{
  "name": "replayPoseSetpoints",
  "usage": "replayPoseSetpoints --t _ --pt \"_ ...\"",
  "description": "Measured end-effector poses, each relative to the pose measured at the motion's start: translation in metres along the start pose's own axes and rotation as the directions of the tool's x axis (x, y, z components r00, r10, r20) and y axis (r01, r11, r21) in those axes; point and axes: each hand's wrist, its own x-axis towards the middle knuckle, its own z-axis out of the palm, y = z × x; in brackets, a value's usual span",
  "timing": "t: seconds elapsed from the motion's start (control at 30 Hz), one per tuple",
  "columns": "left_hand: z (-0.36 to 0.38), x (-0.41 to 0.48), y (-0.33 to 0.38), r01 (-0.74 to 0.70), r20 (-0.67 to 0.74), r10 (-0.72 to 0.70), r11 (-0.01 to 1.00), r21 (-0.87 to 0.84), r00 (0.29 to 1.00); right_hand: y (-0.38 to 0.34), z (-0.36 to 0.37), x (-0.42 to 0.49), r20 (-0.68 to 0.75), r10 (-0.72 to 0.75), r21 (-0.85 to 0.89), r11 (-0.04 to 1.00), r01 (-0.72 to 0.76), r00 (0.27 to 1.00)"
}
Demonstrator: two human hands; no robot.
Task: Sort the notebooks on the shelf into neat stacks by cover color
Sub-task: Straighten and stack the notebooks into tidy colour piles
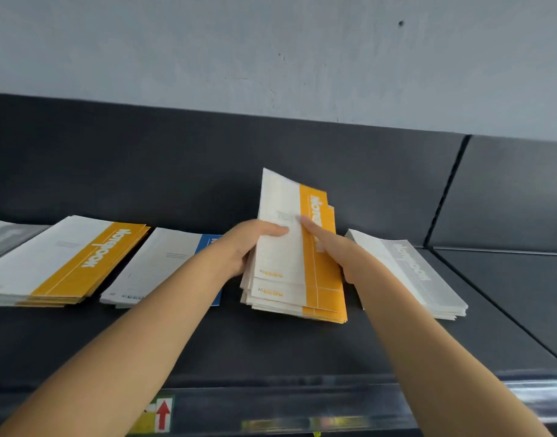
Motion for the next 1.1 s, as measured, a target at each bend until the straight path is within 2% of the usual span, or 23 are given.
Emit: replayPoseSetpoints --t 0.1,0.17,0.27,0.33,0.6,0.73,0.83,0.97,1.03,1.1 --pt "0.004 -0.002 0.007 -0.249 -0.025 0.248 0.966 -0.069 0.969 -0.009 0.000 0.003 -0.151 -0.141 0.223 0.959 0.173 0.978" --pt "0.005 -0.004 0.012 -0.367 -0.056 0.363 0.927 -0.081 0.930 -0.015 -0.002 0.001 -0.268 -0.282 0.288 0.889 0.356 0.921" --pt "0.004 -0.005 0.016 -0.463 -0.052 0.462 0.886 -0.025 0.885 -0.015 0.004 0.000 -0.383 -0.474 0.268 0.764 0.587 0.793" --pt "0.004 -0.002 0.015 -0.472 -0.048 0.472 0.882 0.020 0.880 -0.007 0.010 0.005 -0.428 -0.520 0.280 0.701 0.656 0.739" --pt "0.001 0.014 0.005 -0.463 -0.062 0.468 0.883 0.078 0.882 -0.005 0.012 0.022 -0.441 -0.601 0.225 0.645 0.731 0.666" --pt "0.002 0.016 0.000 -0.522 -0.095 0.525 0.851 0.057 0.846 -0.005 0.007 0.020 -0.401 -0.664 0.217 0.600 0.770 0.631" --pt "0.014 0.014 -0.014 -0.510 -0.182 0.519 0.855 0.097 0.835 0.009 0.011 0.019 -0.357 -0.666 0.240 0.612 0.753 0.655" --pt "0.018 0.016 -0.023 -0.464 -0.218 0.472 0.881 0.089 0.854 0.012 0.014 0.022 -0.342 -0.624 0.284 0.645 0.710 0.703" --pt "0.019 0.016 -0.022 -0.482 -0.255 0.484 0.873 0.076 0.837 0.010 0.016 0.021 -0.369 -0.628 0.272 0.632 0.726 0.685" --pt "0.019 0.016 -0.019 -0.502 -0.268 0.502 0.862 0.073 0.823 0.008 0.017 0.020 -0.387 -0.667 0.227 0.600 0.767 0.637"
